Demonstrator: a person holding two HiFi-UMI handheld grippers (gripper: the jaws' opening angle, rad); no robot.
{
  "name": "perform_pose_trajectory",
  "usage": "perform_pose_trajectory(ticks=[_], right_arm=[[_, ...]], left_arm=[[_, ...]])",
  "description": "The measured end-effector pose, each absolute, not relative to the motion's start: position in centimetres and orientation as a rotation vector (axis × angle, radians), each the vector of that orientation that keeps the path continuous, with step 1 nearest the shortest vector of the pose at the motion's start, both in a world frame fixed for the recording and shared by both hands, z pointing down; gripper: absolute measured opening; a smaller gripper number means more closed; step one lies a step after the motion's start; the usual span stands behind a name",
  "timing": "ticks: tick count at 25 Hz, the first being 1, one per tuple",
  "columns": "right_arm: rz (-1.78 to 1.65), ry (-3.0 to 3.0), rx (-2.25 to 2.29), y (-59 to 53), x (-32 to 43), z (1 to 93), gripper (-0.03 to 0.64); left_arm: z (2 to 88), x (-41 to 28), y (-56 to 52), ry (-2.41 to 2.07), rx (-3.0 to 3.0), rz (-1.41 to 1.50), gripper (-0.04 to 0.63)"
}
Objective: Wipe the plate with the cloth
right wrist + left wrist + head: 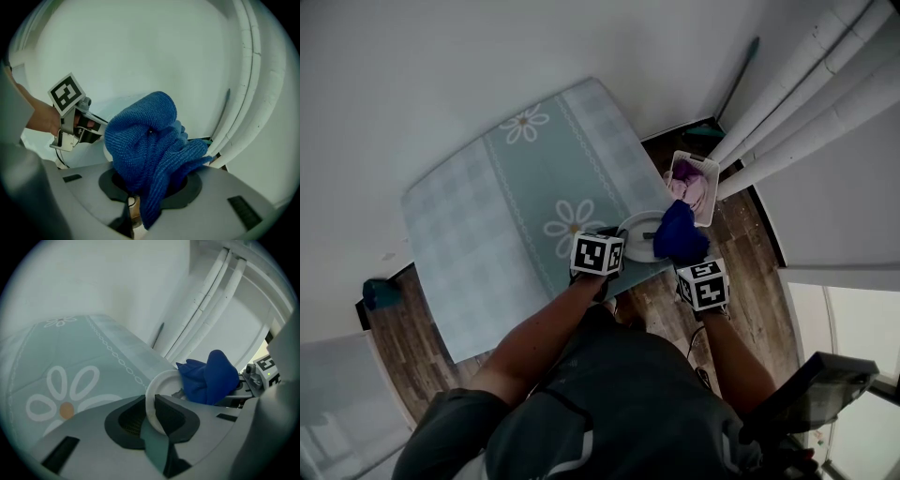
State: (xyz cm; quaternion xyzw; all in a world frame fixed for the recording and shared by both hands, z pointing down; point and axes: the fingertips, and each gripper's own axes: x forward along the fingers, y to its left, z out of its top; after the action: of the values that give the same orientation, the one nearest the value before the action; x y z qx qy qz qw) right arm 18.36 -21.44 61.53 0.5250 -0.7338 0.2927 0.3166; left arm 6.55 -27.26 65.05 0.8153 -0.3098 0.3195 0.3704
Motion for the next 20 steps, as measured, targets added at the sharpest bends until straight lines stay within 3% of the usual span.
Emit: perform_pose_trajectory(ticks=[11, 20], right_arm=[[0.861, -1.990, 1.369, -18.6, 16.4, 60.6, 0.129], [0.918, -2.182, 1.109, -22.3, 7.0, 59.9, 0.129]], left_arm=[[64.3, 6.7, -27.5, -0.802, 2.100, 0.787, 0.071], [64.2, 6.6, -27.4, -0.764, 2.101, 0.773, 0.070]])
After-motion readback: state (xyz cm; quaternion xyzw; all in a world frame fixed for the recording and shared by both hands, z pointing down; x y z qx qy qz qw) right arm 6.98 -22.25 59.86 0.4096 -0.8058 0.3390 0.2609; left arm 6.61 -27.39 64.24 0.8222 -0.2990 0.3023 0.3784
